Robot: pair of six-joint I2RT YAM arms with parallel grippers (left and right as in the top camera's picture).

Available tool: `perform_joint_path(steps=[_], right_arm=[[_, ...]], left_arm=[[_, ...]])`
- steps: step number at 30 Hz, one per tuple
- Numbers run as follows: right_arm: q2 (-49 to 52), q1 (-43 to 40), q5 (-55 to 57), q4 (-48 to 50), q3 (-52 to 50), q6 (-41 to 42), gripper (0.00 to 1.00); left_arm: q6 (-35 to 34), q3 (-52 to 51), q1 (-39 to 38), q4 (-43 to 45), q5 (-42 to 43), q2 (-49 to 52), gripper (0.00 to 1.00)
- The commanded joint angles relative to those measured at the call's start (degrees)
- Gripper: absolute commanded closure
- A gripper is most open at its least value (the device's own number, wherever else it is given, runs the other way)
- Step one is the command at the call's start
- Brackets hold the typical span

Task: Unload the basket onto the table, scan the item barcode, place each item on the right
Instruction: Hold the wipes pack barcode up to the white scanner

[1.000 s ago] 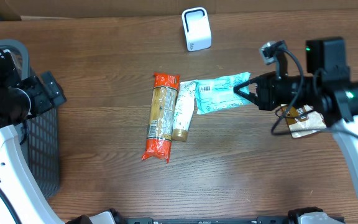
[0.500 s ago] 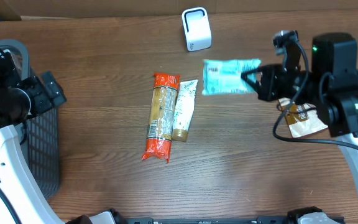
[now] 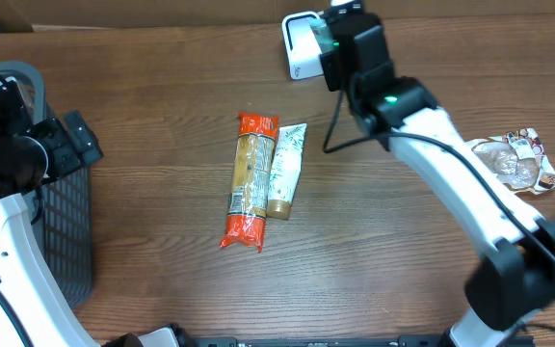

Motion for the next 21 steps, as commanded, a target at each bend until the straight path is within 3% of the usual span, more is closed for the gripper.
perform_joint_path(steps=[1, 5, 15, 18, 21], right_arm=[[3.8, 0.9, 5.9, 7.4, 1.0, -20.7, 0.96], [9.5, 0.9, 7.9, 20.0, 1.0, -33.5, 0.96], [20.7, 0.9, 8.2, 45.2, 1.0, -48.5, 0.96], [24.5, 0.9, 7.3, 53.9, 1.0, -58.0, 0.96], [26.2, 0.9, 6.5, 54.0, 1.0, -60.6, 0.96]], left_arm=[[0.9, 0.0, 0.1, 0.1, 0.4, 0.1, 0.00], [0.9, 0.0, 0.1, 0.1, 0.4, 0.1, 0.00], [0.9, 0.0, 0.1, 0.1, 0.4, 0.1, 0.00], [0.9, 0.0, 0.1, 0.1, 0.4, 0.1, 0.01], [0.9, 0.0, 0.1, 0.1, 0.4, 0.1, 0.00]])
